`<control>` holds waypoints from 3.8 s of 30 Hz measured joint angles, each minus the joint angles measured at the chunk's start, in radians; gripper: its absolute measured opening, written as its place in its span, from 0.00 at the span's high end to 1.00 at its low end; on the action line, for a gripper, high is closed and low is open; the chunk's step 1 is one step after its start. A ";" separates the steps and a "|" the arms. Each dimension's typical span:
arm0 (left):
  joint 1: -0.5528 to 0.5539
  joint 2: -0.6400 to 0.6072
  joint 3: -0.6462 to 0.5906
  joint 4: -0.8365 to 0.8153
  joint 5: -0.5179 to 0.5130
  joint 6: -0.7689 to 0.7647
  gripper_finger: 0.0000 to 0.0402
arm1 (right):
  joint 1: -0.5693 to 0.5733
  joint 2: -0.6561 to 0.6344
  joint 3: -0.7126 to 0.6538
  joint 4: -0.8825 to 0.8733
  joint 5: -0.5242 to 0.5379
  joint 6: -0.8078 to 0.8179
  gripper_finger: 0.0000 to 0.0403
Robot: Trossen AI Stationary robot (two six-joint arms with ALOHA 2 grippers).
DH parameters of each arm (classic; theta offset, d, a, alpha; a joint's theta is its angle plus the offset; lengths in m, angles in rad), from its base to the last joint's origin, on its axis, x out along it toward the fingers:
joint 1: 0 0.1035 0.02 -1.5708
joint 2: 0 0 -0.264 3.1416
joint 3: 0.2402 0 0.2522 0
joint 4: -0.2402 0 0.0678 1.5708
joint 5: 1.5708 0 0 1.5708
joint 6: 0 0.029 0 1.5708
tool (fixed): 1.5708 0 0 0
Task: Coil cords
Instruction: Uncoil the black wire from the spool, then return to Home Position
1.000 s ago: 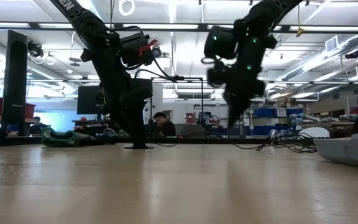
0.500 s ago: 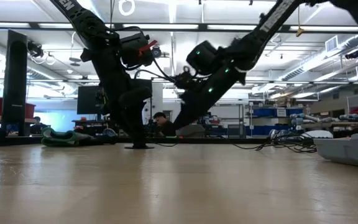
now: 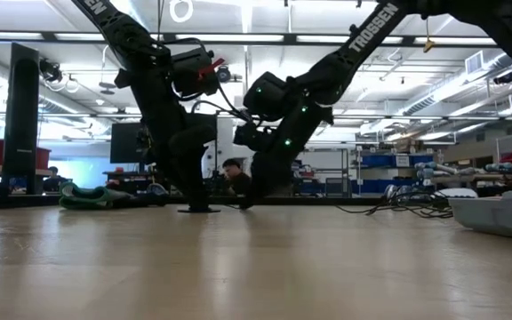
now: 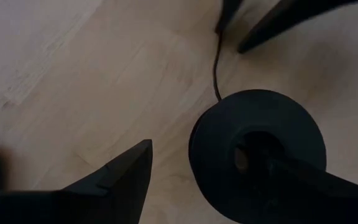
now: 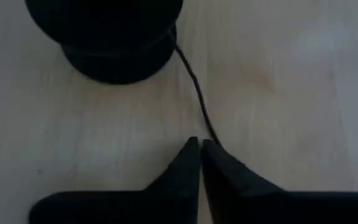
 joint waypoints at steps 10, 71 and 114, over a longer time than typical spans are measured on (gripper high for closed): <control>0.000 0.000 0.000 0.012 -0.010 0.000 0.34 | -0.006 -0.027 0.008 -0.285 0.005 0.079 0.99; -0.015 -0.019 -0.010 0.051 -0.009 0.071 0.34 | -0.030 -0.025 -0.213 0.321 0.005 0.103 0.82; -0.019 -0.062 -0.083 0.143 0.002 0.053 0.34 | 0.097 -0.528 -0.554 0.040 0.106 0.361 0.74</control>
